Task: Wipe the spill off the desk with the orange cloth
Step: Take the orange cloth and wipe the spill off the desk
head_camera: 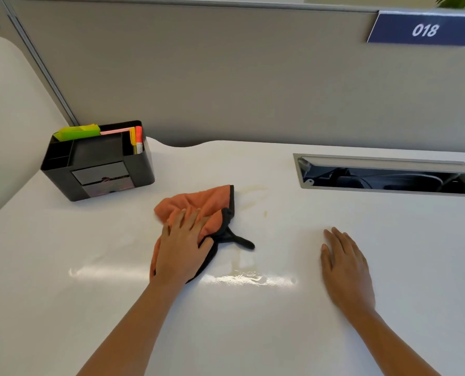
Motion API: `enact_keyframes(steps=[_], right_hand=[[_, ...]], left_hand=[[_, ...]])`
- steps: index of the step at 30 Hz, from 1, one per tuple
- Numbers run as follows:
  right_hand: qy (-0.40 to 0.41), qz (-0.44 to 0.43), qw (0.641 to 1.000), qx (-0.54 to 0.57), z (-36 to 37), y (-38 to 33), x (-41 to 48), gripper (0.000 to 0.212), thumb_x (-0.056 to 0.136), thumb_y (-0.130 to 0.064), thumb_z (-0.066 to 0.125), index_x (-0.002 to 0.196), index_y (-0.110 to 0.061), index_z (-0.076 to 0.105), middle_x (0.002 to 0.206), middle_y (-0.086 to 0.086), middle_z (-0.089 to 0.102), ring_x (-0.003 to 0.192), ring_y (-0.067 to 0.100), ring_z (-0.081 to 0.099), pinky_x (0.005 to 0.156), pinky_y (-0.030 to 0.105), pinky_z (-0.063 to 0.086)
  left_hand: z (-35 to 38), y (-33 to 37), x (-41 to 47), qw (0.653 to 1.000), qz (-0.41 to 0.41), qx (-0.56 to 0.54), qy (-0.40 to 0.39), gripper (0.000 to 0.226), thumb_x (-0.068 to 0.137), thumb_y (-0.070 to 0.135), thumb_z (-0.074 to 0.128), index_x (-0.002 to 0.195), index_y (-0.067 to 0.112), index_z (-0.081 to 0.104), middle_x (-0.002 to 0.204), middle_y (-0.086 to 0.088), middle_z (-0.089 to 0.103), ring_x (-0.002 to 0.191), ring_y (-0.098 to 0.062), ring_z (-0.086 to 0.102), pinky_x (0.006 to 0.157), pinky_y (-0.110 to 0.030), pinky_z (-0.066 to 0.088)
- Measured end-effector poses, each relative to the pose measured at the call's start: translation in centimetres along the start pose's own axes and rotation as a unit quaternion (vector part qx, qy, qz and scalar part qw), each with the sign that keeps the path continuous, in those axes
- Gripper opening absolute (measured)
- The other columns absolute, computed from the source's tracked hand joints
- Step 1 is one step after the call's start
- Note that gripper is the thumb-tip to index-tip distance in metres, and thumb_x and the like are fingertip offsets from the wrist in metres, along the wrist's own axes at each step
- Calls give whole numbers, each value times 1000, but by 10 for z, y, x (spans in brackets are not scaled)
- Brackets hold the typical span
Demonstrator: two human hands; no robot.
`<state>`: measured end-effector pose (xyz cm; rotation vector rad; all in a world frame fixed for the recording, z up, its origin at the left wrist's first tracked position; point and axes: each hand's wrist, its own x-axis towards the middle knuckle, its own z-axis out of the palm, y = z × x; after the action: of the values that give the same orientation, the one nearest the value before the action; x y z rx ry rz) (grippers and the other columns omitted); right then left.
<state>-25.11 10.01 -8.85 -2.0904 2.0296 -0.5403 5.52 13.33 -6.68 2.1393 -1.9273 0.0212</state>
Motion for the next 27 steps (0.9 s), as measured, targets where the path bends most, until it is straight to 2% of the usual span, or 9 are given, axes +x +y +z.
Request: enact_keyframes(steps=[5, 11, 14, 17, 20, 24, 27], right_hand=[[-6, 7, 1000, -3, 0, -2, -1, 46, 98, -30, 32, 142, -20, 37, 151, -5, 34, 142, 14, 23, 115, 32, 21], [0, 9, 1000, -16, 4, 2, 4, 45, 96, -31, 36, 140, -20, 40, 149, -5, 37, 140, 15, 28, 114, 33, 24], [-1, 9, 1000, -15, 3, 2, 7, 44, 96, -30, 37, 139, -19, 41, 149, -5, 38, 139, 16, 29, 114, 33, 24], [0, 6, 1000, -12, 1, 2, 6, 44, 96, -29, 38, 139, -19, 42, 148, -4, 39, 139, 16, 29, 114, 34, 25], [-4, 5, 1000, 0, -1, 1, 5, 45, 96, -28, 37, 140, -19, 41, 149, -5, 38, 140, 15, 28, 114, 33, 24], [-6, 7, 1000, 7, 0, 0, 3, 45, 97, -28, 35, 140, -21, 40, 149, -7, 37, 141, 14, 25, 114, 30, 22], [-7, 11, 1000, 4, 1, 0, 3, 45, 96, -30, 34, 140, -22, 39, 150, -7, 36, 141, 14, 25, 114, 31, 24]], left_hand=[[8, -22, 44, 999, -51, 0, -12, 55, 90, 37, 42, 141, 17, 35, 146, -9, 42, 137, -32, 32, 113, -49, 26], [30, 5, 127, 994, -101, -4, -34, 57, 91, 40, 36, 144, 20, 27, 150, -8, 35, 140, -35, 22, 114, -52, 20], [37, 40, 139, 998, -54, -2, -35, 57, 90, 41, 36, 144, 21, 28, 148, -6, 38, 139, -33, 24, 114, -50, 20], [41, 72, 118, 998, 53, 8, -38, 51, 89, 41, 35, 136, 23, 39, 144, -2, 43, 135, -28, 30, 114, -43, 22], [34, 70, 82, 994, 98, -13, -36, 55, 84, 43, 26, 132, 25, 46, 144, 0, 45, 136, -26, 32, 114, -42, 23], [24, 29, 66, 999, 32, -15, 3, 57, 81, 39, 30, 132, 20, 49, 140, -7, 50, 132, -30, 39, 112, -44, 27], [24, 8, 100, 1000, -11, 16, -11, 54, 87, 37, 35, 138, 18, 41, 142, -7, 47, 134, -30, 35, 113, -43, 25]])
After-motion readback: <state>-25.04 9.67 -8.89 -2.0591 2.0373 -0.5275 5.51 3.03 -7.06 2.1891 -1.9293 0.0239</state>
